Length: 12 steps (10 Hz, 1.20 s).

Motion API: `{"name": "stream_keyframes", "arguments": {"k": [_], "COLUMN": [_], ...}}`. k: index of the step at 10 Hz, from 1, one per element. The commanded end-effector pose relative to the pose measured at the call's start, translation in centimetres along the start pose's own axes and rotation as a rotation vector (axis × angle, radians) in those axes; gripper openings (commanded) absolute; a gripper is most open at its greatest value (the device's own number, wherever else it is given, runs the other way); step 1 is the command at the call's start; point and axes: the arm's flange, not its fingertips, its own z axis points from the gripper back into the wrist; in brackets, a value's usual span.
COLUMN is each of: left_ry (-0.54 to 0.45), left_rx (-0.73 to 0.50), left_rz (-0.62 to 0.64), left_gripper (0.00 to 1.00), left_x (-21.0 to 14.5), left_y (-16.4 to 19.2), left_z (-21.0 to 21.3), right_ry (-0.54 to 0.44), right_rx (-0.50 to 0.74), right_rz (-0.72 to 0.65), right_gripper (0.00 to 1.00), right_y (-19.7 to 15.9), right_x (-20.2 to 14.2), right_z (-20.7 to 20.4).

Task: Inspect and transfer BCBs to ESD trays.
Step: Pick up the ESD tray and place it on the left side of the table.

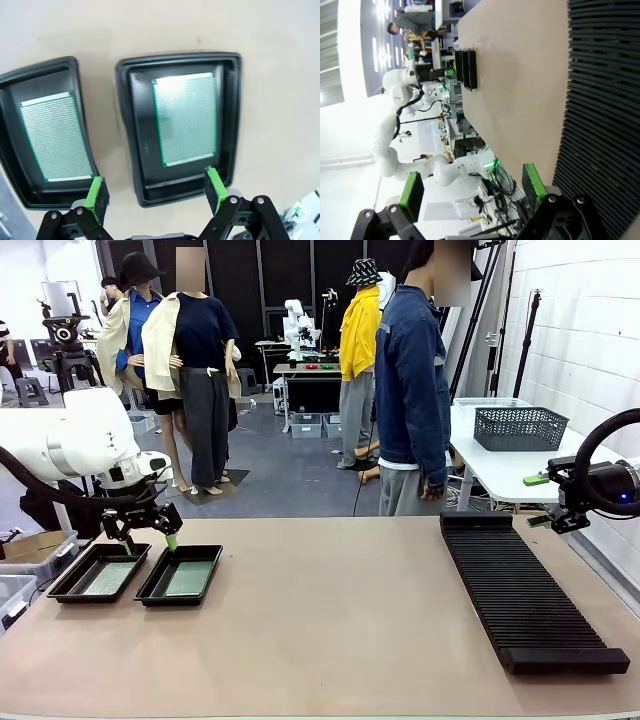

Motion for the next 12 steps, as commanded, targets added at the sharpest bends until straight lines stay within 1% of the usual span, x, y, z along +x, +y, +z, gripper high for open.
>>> {"name": "stream_keyframes", "arguments": {"k": [1,2,4,6,7,8,10,11,12], "left_ry": [-0.006,0.005,-0.007,-0.021,-0.041,-0.032,-0.044,-0.021,-0.013], "left_rx": [-0.124,-0.19,-0.321,-0.491,-0.562,-0.657,-0.858,-0.958,-1.005], "left_rz": [0.006,0.0,0.027,0.019,0.032,0.037,0.062,0.07,0.098], "left_gripper": [1.0,1.0,1.0,1.0,1.0,1.0,1.0,1.0,1.0], "left_x": [-1.7,-2.2,-2.7,-3.5,-3.7,-3.8,-3.8,-3.6,-3.2], "left_y": [2.4,3.7,7.0,10.8,12.6,14.5,18.1,19.3,20.2], "left_z": [2.4,3.4,5.0,5.9,6.1,6.3,6.6,6.7,6.5], "right_ry": [-0.009,-0.009,-0.009,-0.009,-0.009,-0.009,-0.009,-0.009,-0.009], "right_rx": [-0.009,-0.009,-0.009,-0.009,-0.009,-0.009,-0.009,-0.009,-0.009], "right_rz": [-0.012,-0.012,-0.012,-0.012,-0.012,-0.012,-0.012,-0.012,-0.012], "right_gripper": [1.0,1.0,1.0,1.0,1.0,1.0,1.0,1.0,1.0], "right_y": [0.2,0.2,0.2,0.2,0.2,0.2,0.2,0.2,0.2], "right_x": [-0.2,-0.2,-0.2,-0.2,-0.2,-0.2,-0.2,-0.2,-0.2], "right_z": [-0.3,-0.3,-0.3,-0.3,-0.3,-0.3,-0.3,-0.3,-0.3]}}
